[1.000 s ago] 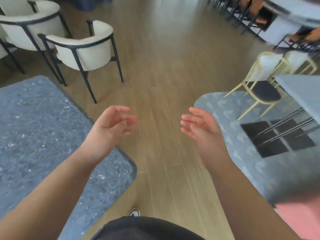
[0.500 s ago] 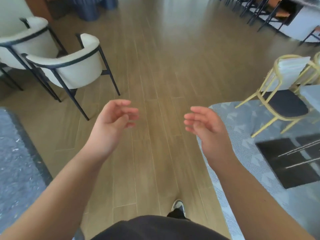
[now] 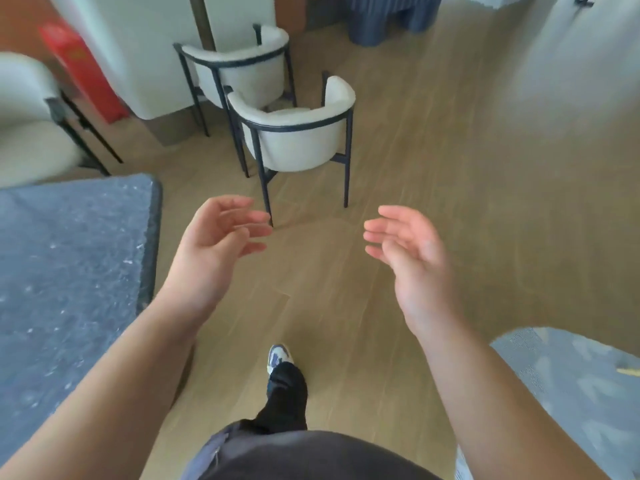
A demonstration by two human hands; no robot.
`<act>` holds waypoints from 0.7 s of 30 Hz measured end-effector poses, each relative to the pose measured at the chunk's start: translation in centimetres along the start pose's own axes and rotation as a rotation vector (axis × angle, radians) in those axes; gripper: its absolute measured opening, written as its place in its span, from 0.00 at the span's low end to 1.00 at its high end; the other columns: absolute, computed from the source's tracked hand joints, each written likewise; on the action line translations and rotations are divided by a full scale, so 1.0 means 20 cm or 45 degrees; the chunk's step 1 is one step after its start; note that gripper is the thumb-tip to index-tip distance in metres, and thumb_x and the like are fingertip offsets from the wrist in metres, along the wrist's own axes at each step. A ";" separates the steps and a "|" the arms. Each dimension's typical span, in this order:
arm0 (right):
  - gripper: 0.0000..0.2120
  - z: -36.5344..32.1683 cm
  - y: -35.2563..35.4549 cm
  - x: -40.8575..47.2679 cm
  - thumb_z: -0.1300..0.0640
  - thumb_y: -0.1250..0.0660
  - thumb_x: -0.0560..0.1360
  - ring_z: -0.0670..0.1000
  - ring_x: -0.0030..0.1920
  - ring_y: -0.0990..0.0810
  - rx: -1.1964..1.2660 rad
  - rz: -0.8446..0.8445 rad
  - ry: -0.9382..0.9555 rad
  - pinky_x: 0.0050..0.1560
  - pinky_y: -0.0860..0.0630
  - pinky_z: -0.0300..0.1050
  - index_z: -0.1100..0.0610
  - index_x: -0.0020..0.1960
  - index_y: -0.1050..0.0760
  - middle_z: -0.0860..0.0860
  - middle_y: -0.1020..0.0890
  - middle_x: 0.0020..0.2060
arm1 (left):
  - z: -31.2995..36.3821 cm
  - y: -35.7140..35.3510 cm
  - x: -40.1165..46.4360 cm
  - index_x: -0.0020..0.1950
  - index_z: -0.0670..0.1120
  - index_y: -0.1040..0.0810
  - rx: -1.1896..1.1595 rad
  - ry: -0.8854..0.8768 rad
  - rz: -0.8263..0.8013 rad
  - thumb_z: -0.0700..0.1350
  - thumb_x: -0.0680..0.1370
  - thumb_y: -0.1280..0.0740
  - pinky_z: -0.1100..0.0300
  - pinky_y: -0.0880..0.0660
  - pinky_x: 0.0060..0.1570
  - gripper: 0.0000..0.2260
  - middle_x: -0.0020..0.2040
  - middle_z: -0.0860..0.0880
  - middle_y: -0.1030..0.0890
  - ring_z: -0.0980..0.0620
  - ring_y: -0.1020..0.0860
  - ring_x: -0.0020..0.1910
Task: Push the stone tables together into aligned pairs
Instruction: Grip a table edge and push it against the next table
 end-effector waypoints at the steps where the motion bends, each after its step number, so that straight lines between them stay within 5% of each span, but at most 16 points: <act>1: 0.19 0.00 -0.08 0.12 0.71 0.44 0.78 0.52 0.54 0.17 -0.003 -0.031 0.007 0.60 0.21 0.55 0.55 0.61 0.24 0.53 0.16 0.51 | -0.01 0.06 0.10 0.61 0.43 0.26 0.007 0.004 0.044 0.27 0.81 0.45 0.46 0.20 0.57 0.16 0.52 0.47 0.17 0.43 0.17 0.54; 8: 0.18 0.04 -0.68 0.91 0.64 0.42 0.73 0.53 0.54 0.17 -0.036 -0.194 -0.004 0.59 0.20 0.56 0.52 0.59 0.23 0.52 0.16 0.50 | -0.05 0.43 0.82 0.62 0.44 0.26 0.076 0.034 0.178 0.29 0.82 0.44 0.42 0.22 0.59 0.15 0.55 0.44 0.17 0.46 0.17 0.55; 21: 0.16 0.09 -1.59 2.12 0.68 0.40 0.77 0.53 0.55 0.17 0.022 -0.496 -0.012 0.60 0.21 0.55 0.54 0.60 0.24 0.50 0.16 0.50 | 0.02 0.97 1.96 0.64 0.42 0.27 0.140 0.014 0.433 0.30 0.82 0.43 0.48 0.20 0.57 0.14 0.55 0.45 0.17 0.47 0.17 0.55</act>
Point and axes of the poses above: each hand's wrist, its own x-axis towards the middle knuckle, its own y-axis out of the back of the hand, z = x × y, the point moved 10 cm from there along x, towards the middle knuckle
